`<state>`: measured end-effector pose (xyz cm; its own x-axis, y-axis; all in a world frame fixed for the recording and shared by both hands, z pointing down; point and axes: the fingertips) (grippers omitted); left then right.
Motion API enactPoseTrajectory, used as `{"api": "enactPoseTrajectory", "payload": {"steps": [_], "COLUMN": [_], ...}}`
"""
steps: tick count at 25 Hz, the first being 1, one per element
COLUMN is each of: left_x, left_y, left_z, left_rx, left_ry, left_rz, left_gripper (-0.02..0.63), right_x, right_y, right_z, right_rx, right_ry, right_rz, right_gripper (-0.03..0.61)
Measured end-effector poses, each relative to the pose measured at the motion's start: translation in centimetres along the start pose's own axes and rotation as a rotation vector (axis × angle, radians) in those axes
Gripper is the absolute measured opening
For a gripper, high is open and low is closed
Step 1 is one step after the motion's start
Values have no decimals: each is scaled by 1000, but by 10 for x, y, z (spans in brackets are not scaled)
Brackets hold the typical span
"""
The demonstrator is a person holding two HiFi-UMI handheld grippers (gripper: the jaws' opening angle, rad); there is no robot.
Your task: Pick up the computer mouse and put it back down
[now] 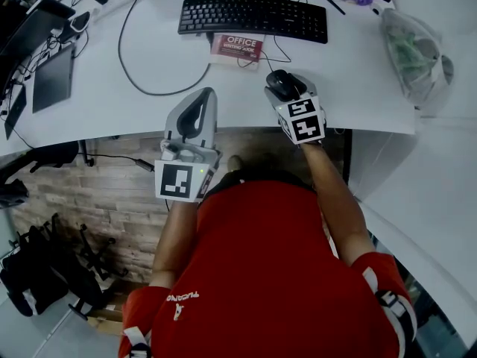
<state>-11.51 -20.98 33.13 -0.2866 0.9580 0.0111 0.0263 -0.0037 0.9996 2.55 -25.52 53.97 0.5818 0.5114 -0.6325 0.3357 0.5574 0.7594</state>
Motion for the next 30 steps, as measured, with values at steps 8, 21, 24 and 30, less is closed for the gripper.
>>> {"api": "enactPoseTrajectory", "payload": {"steps": [8,21,24,30], "left_x": [-4,-8,-8,-6], "left_y": [7,11,10,4], "left_z": [1,11,12,16], "left_rx": [-5,-13,-13,-10], "left_ry": [-7,7,10,14], "left_rz": [-16,-30,-27,-8], "left_gripper": [10,10,10,10], "right_x": [-15,-17,-5,34], "right_y": [16,18,7,-36], "right_z": [9,6,6,-4], "right_rx": [-25,-28,-19,16], "right_ry": [2,-27,-22,-17], "right_rz": [-55,-46,-7,129], "right_gripper": [296,330,331,294]}}
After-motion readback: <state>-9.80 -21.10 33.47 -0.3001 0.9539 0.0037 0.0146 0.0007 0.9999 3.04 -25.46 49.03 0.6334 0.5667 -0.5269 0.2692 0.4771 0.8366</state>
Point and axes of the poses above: the fingertips, and each gripper's own axes: x backward along the fingers, z to its right, y out of its underside, and after that the axes turned 14 degrees about -y, right-handed
